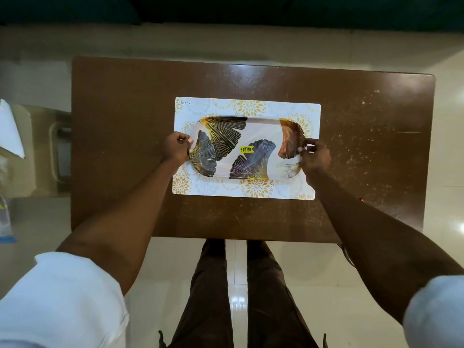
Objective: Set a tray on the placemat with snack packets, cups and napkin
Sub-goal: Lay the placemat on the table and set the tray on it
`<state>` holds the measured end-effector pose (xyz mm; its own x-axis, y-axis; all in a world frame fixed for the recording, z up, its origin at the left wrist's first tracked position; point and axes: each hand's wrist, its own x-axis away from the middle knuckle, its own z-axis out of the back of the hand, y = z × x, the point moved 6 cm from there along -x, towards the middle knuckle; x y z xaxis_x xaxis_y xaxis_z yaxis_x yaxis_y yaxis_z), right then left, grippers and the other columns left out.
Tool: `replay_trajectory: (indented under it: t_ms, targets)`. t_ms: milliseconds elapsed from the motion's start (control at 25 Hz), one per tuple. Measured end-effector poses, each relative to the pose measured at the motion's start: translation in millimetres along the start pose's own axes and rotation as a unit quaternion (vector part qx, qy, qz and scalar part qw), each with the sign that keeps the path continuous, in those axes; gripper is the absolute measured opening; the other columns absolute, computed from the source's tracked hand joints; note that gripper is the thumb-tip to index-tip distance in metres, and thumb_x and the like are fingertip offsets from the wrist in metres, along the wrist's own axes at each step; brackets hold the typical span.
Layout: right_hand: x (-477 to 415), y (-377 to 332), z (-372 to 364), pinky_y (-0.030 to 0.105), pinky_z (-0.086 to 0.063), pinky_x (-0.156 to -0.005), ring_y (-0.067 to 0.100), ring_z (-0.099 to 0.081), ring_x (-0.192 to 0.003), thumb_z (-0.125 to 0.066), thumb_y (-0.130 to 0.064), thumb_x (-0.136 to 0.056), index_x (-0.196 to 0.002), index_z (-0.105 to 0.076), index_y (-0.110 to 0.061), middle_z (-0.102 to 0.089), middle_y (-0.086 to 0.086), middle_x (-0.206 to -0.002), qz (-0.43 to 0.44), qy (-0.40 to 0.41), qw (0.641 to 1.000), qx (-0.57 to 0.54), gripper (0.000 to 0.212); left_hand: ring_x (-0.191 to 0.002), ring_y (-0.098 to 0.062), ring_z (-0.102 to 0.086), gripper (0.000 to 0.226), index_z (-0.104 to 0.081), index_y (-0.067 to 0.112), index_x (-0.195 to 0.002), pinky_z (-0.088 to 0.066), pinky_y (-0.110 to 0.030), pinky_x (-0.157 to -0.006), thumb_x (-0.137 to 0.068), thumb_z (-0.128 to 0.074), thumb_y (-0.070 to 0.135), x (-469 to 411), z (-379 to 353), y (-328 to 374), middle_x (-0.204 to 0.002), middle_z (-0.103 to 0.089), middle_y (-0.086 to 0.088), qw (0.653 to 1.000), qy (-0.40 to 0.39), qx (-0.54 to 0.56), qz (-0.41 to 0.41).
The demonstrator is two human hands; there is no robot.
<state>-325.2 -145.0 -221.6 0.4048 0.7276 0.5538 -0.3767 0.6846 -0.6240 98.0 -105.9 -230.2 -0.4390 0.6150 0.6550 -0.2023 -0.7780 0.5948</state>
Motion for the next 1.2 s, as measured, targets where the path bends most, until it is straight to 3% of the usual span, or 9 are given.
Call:
replay_trajectory:
  t_ms: [120,240,320,400,520,680,1200]
  targets:
    - [1,-2,0,0.042,-0.059,-0.098,0.019,-0.062,-0.106,-0.072,-0.009,-0.097,-0.133,-0.068,-0.013,-0.069,0.007,-0.13,0.001,0.004,1.0,0.001,0.037,-0.089,-0.031,-0.063,0.027,-0.062,-0.005,-0.122,-0.058,-0.032,-0.062,-0.102,-0.063,0.013,-4,0,-2,-0.102,-0.062,-0.015,1.0,-0.01,0.002,-0.002]
    - [3,-1,3,0.037,-0.059,-0.093,0.021,-0.066,-0.108,-0.07,-0.016,-0.099,-0.133,-0.068,-0.01,-0.069,0.01,-0.128,0.009,0.011,1.0,-0.007,0.035,-0.097,-0.04,-0.068,0.025,-0.063,-0.004,-0.119,-0.06,-0.048,-0.079,-0.104,-0.059,0.015,-1,5,4,-0.109,-0.069,-0.023,0.998,0.035,-0.045,-0.038]
    - [10,-1,12,0.039,-0.057,-0.096,0.028,-0.067,-0.115,-0.062,-0.022,-0.104,-0.132,-0.069,-0.007,-0.067,0.013,-0.13,0.036,0.053,0.996,0.059,0.032,-0.112,-0.037,-0.067,0.025,-0.063,0.0,-0.125,-0.056,-0.049,-0.093,-0.105,-0.056,0.011,6,11,12,-0.123,-0.069,-0.021,0.979,0.085,-0.146,-0.114]
    - [20,2,18,0.041,-0.053,-0.1,0.032,-0.062,-0.124,-0.053,-0.017,-0.107,-0.133,-0.069,-0.008,-0.06,0.014,-0.139,0.072,0.087,0.978,0.175,0.032,-0.131,-0.033,-0.059,0.038,-0.057,0.006,-0.141,-0.052,-0.046,-0.105,-0.103,-0.055,0.007,15,9,14,-0.142,-0.061,-0.015,0.945,0.076,-0.256,-0.187]
    - [37,18,10,0.052,-0.047,-0.112,0.033,-0.042,-0.149,-0.052,-0.01,-0.106,-0.147,-0.057,-0.012,-0.042,0.009,-0.163,0.106,0.021,0.956,0.273,0.041,-0.151,-0.029,-0.04,0.061,-0.036,0.009,-0.159,-0.041,-0.044,-0.121,-0.101,-0.053,0.0,24,0,5,-0.163,-0.042,-0.01,0.925,0.012,-0.302,-0.229]
    - [48,41,7,0.056,-0.043,-0.116,0.029,-0.026,-0.159,-0.05,-0.008,-0.106,-0.159,-0.041,-0.017,-0.025,0.002,-0.173,0.109,-0.038,0.945,0.305,0.054,-0.153,-0.028,-0.037,0.062,-0.034,0.008,-0.16,-0.036,-0.041,-0.124,-0.101,-0.049,-0.005,28,-2,-1,-0.165,-0.038,-0.01,0.929,0.012,-0.289,-0.231]
    - [39,44,13,0.055,-0.047,-0.114,0.029,-0.033,-0.156,-0.074,-0.021,-0.096,-0.162,-0.036,-0.018,-0.024,0.0,-0.173,0.126,-0.069,0.921,0.361,0.076,-0.16,-0.023,-0.019,0.068,-0.027,0.009,-0.163,-0.026,-0.037,-0.128,-0.1,-0.044,-0.01,33,-7,-9,-0.172,-0.022,-0.006,0.936,-0.016,-0.281,-0.21]
